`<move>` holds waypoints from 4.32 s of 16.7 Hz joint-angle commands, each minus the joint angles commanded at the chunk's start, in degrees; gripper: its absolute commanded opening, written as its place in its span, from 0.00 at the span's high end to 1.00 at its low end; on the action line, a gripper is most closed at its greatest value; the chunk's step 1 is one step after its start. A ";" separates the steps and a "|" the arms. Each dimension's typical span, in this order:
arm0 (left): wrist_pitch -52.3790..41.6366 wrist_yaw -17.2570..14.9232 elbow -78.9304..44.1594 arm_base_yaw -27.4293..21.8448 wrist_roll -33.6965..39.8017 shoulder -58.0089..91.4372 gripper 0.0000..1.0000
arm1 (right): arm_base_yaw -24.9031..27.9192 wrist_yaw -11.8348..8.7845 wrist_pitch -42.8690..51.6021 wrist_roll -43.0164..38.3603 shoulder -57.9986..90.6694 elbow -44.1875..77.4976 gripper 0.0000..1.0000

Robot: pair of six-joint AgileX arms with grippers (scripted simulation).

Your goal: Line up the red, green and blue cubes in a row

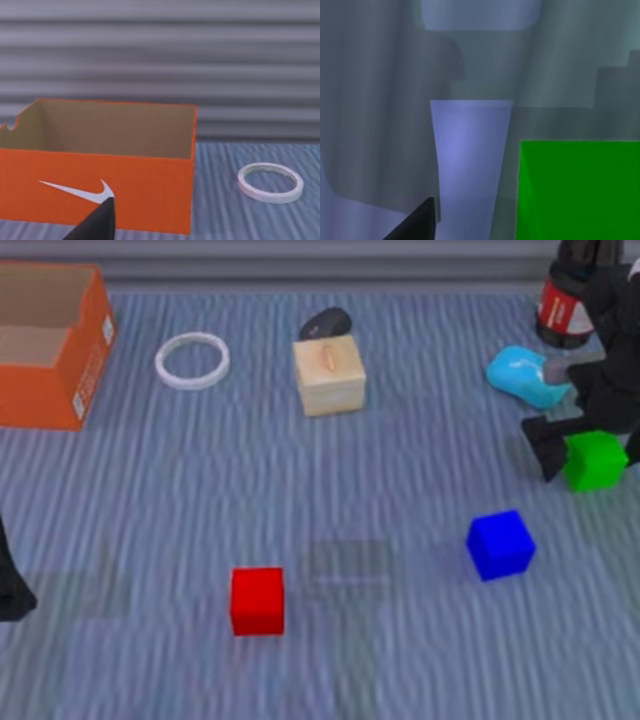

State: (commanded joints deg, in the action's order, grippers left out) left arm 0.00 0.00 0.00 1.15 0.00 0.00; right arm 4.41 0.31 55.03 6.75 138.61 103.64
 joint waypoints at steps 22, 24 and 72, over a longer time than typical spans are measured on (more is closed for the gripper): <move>0.00 0.00 0.00 0.00 0.00 0.00 0.00 | -0.17 0.04 0.09 -0.05 -0.26 0.04 1.00; 0.00 0.00 0.00 0.00 0.00 0.00 0.00 | -0.04 0.04 1.07 0.04 -0.52 0.94 1.00; 0.00 0.00 0.00 0.00 0.00 0.00 0.00 | 41.56 -0.03 -4.46 -53.39 -12.88 -17.24 0.85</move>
State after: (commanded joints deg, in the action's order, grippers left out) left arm 0.00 0.00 0.00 1.15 0.00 0.00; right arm 45.97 0.28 50.56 -46.64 125.74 86.40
